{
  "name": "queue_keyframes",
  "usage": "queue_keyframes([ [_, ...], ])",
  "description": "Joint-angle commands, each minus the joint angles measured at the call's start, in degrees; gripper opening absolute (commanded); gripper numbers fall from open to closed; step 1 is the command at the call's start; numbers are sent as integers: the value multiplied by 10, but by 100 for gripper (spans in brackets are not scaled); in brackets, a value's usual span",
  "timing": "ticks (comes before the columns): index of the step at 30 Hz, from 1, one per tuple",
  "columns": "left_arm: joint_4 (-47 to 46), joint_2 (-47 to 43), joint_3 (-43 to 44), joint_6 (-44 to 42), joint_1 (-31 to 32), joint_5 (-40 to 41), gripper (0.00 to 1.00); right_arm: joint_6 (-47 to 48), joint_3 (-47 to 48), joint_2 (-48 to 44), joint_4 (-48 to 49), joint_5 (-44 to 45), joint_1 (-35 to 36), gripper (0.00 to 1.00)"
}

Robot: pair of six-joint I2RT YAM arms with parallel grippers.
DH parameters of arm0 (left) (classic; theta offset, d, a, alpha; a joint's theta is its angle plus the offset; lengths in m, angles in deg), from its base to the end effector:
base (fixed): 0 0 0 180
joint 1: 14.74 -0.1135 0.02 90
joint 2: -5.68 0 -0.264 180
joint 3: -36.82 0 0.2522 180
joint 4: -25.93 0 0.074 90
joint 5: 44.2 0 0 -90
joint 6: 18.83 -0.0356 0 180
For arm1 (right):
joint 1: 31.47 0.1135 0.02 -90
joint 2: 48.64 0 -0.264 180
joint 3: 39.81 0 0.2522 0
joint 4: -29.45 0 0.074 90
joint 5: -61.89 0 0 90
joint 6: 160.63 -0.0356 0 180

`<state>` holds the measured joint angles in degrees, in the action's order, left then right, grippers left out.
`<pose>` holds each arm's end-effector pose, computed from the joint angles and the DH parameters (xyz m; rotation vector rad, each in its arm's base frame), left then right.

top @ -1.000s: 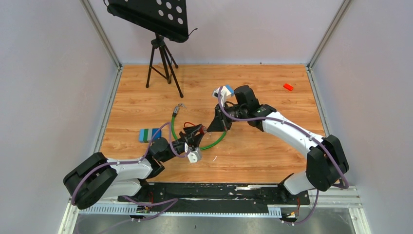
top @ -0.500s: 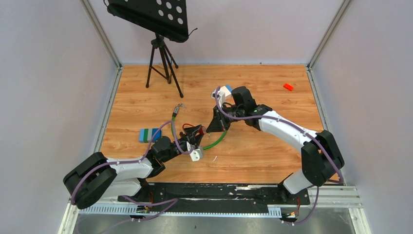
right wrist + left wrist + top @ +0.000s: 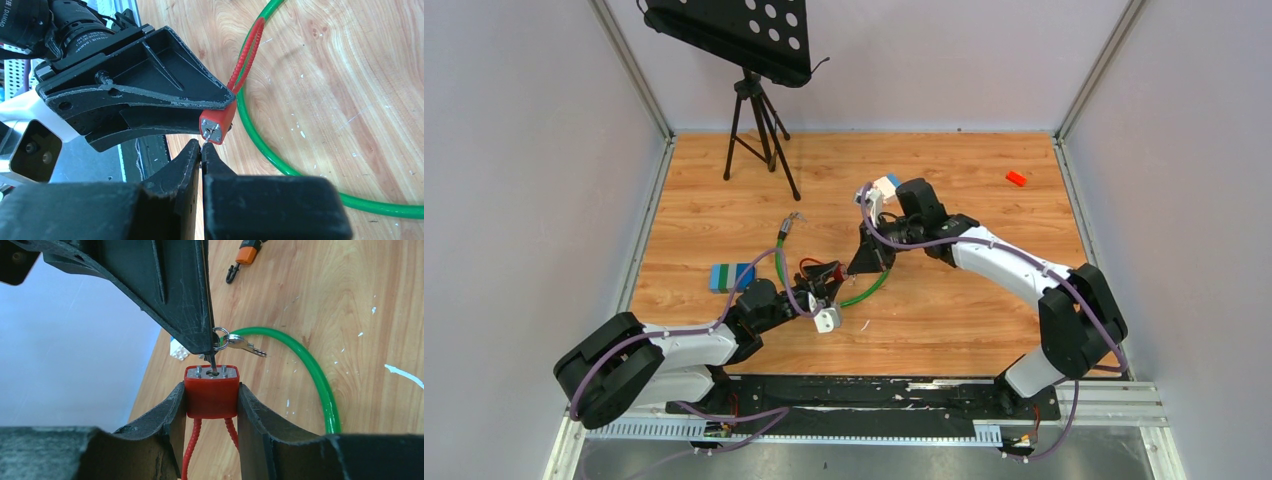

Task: Unlock with the key
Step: Unlock the lock.

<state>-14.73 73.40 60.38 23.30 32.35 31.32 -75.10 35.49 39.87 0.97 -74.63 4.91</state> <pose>0.1358 -0.1592 0.1755 1.3264 0.9533 -0.1957 0.2521 0.2178 0.2543 -1.0633 2.0990 1.2923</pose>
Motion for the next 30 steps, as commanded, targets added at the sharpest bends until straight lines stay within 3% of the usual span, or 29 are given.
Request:
queue_keyframes([
  [1, -75, -17, 16, 38, 11, -72, 0, 42, 3, -11, 41, 21, 17, 0],
  [6, -89, -13, 18, 64, 11, -56, 0, 57, -20, -23, 56, 35, 18, 0],
  [15, -111, -10, 24, 115, 10, -26, 0, -2, -72, -44, 110, 56, 18, 0],
  [30, -81, -10, 37, 131, 10, -40, 0, -23, -28, 1, 105, 58, 18, 0],
])
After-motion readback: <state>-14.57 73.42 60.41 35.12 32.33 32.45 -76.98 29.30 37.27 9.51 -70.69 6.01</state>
